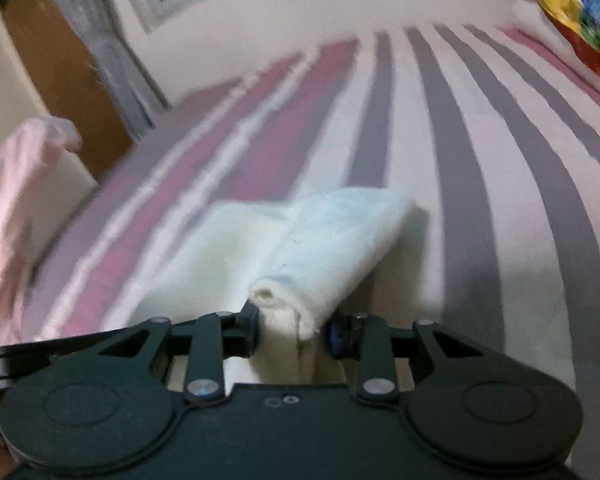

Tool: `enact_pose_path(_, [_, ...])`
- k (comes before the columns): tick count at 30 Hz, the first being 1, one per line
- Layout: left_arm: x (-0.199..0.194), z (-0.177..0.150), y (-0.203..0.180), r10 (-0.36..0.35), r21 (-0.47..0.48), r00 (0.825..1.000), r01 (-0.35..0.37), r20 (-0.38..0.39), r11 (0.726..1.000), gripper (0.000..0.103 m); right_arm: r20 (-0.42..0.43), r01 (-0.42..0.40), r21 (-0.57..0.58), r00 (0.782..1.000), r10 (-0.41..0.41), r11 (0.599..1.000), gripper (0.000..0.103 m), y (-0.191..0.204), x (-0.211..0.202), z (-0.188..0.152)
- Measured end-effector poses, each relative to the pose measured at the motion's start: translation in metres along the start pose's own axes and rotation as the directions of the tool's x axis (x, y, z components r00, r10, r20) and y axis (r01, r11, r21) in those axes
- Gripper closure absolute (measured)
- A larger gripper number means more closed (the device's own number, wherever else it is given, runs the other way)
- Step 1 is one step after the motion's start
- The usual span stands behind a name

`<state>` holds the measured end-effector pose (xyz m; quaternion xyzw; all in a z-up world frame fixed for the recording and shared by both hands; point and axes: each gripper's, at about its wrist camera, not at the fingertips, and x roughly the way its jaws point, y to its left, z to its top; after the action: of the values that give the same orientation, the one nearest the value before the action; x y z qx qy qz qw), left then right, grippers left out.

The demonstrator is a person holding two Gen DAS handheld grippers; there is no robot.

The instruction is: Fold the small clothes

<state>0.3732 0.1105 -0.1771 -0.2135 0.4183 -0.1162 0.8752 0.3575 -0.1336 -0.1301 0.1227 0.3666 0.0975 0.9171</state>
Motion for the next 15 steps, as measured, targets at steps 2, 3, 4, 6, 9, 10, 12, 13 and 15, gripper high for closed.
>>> enact_pose_path(2, [-0.001,-0.004,0.0,0.017,-0.003,1.0,-0.017,0.01,1.0,0.062,-0.04,0.047,0.016,0.998,-0.046,0.999,0.064,-0.01,0.01,-0.006])
enact_pose_path(3, [-0.003,-0.006,-0.003,0.026,0.007,1.0,-0.026,0.015,1.0,0.062,-0.045,0.067,0.021,0.997,-0.066,0.998,0.063,-0.013,0.012,-0.008])
enact_pose_path(4, [-0.007,-0.006,-0.007,0.037,0.024,0.999,-0.037,0.027,0.999,0.062,-0.043,0.081,0.022,0.996,-0.08,0.996,0.061,-0.014,0.011,-0.009])
enact_pose_path(6, [-0.023,-0.003,-0.013,0.051,0.047,0.995,-0.055,0.082,0.997,0.062,-0.026,0.116,0.012,0.993,-0.115,0.993,0.06,-0.013,0.005,-0.007])
enact_pose_path(9, [-0.036,0.012,-0.021,0.038,0.077,0.989,-0.049,0.142,0.996,0.062,0.064,0.163,-0.019,0.985,-0.162,0.986,0.059,-0.007,-0.018,0.002])
enact_pose_path(10, [-0.034,0.018,-0.024,0.039,0.088,0.988,-0.052,0.148,0.995,0.062,0.096,0.169,-0.029,0.982,-0.166,0.985,0.059,-0.005,-0.025,0.004])
enact_pose_path(12, [-0.023,0.029,-0.034,0.042,0.116,0.988,-0.06,0.15,0.991,0.062,0.133,0.153,-0.042,0.98,-0.146,0.987,0.06,0.003,-0.03,0.011])
enact_pose_path(13, [-0.017,0.034,-0.037,0.05,0.12,0.988,-0.067,0.143,0.99,0.062,0.131,0.137,-0.049,0.983,-0.13,0.989,0.061,0.007,-0.029,0.015])
enact_pose_path(15, [-0.001,0.04,-0.037,0.064,0.093,0.991,-0.076,0.121,0.993,0.062,0.107,0.115,-0.06,0.988,-0.108,0.992,0.063,0.012,-0.017,0.02])
